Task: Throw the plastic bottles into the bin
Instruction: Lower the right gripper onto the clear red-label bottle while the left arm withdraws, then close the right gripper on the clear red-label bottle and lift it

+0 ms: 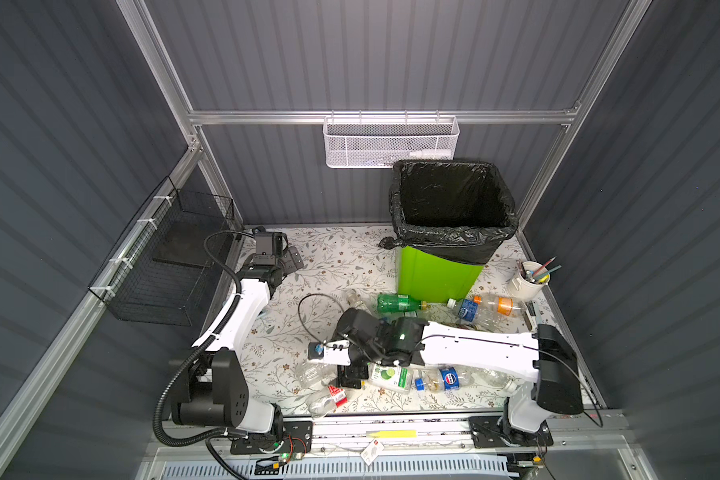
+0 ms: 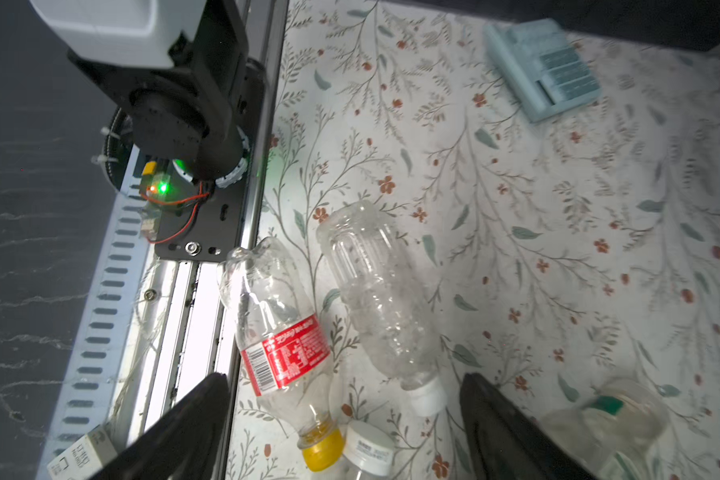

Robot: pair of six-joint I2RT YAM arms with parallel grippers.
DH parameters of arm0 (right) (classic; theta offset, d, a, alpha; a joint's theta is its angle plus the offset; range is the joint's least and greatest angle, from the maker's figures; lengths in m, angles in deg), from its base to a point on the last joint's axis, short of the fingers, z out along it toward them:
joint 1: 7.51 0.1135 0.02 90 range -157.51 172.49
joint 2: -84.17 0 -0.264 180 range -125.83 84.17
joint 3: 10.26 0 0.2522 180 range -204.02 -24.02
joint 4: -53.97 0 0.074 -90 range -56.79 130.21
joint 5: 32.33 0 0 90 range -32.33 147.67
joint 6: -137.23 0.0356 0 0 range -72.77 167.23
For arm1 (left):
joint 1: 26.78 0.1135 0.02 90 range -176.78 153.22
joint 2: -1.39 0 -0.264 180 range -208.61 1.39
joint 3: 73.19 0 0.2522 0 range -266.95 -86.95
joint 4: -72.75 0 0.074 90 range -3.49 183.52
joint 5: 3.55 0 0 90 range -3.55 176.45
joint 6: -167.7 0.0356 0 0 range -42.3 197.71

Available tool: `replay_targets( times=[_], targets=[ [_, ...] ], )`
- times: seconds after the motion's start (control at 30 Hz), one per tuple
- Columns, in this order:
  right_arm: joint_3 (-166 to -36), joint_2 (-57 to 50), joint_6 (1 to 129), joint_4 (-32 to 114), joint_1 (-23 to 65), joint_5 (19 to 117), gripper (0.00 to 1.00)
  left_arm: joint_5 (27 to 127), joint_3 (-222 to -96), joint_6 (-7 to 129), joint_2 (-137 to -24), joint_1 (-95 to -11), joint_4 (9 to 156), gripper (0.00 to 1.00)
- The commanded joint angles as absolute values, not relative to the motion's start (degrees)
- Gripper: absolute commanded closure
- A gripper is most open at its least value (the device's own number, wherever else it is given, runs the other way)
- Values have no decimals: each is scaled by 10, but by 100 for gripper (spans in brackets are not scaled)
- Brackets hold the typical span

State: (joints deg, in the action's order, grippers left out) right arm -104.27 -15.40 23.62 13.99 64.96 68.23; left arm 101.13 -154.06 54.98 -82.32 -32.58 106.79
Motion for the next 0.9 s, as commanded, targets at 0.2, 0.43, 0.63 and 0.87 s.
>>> replay_targets(
  times=[0.2, 0.43, 0.63, 0.87],
  targets=[
    [-1098, -223, 167, 47, 667, 721, 18, 994, -1527, 553, -824, -321, 1073, 0],
    [-1137, -265, 151, 3, 685, 728, 20, 990, -1513, 550, -821, -320, 1071, 0],
    [-1168, -306, 154, -24, 701, 707, 21, 984, -1499, 544, -811, -320, 1064, 0],
    [-1202, -354, 148, -48, 706, 670, 20, 985, -1485, 543, -801, -320, 1065, 0]
  ],
)
